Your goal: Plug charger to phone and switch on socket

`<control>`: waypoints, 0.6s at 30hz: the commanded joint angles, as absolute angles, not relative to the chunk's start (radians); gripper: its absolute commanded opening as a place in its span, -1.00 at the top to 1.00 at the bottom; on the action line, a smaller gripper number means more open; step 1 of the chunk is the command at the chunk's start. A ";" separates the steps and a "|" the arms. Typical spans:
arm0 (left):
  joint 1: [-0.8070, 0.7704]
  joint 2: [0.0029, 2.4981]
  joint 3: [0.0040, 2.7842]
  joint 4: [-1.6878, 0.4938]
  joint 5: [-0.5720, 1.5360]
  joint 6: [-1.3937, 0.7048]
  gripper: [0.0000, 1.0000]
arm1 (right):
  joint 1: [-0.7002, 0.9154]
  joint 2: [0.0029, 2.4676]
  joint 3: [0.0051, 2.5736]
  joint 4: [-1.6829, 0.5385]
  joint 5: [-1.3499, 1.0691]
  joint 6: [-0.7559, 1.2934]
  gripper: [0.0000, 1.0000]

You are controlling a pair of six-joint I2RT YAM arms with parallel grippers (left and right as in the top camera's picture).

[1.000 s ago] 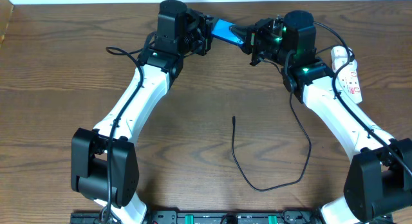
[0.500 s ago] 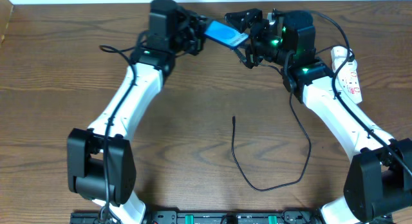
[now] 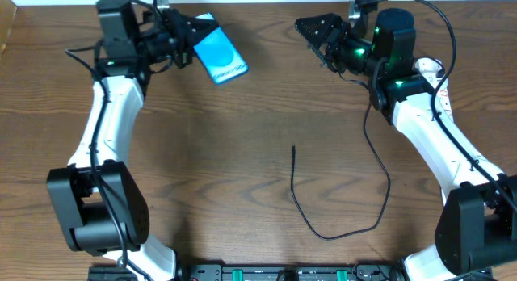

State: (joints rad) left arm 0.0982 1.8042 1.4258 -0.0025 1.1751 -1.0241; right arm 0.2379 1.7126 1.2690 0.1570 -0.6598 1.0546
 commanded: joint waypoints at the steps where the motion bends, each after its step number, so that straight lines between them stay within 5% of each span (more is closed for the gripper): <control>1: 0.113 1.776 1.442 0.001 1.422 -0.837 0.86 | 0.246 1.708 1.309 0.148 -0.681 0.955 -0.72; 6: 0.141 1.777 1.438 0.001 1.493 -0.792 0.86 | 0.253 1.708 1.417 -0.073 -0.653 0.827 -0.99; 18: 0.196 1.777 1.410 0.001 1.492 -0.776 0.86 | 0.345 1.713 1.642 -0.646 -0.299 0.617 -0.99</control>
State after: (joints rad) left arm 0.1925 1.8042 1.4162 -0.0013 1.4498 -0.8062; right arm 0.3092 1.7115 1.6299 -0.5800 -0.4469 0.6830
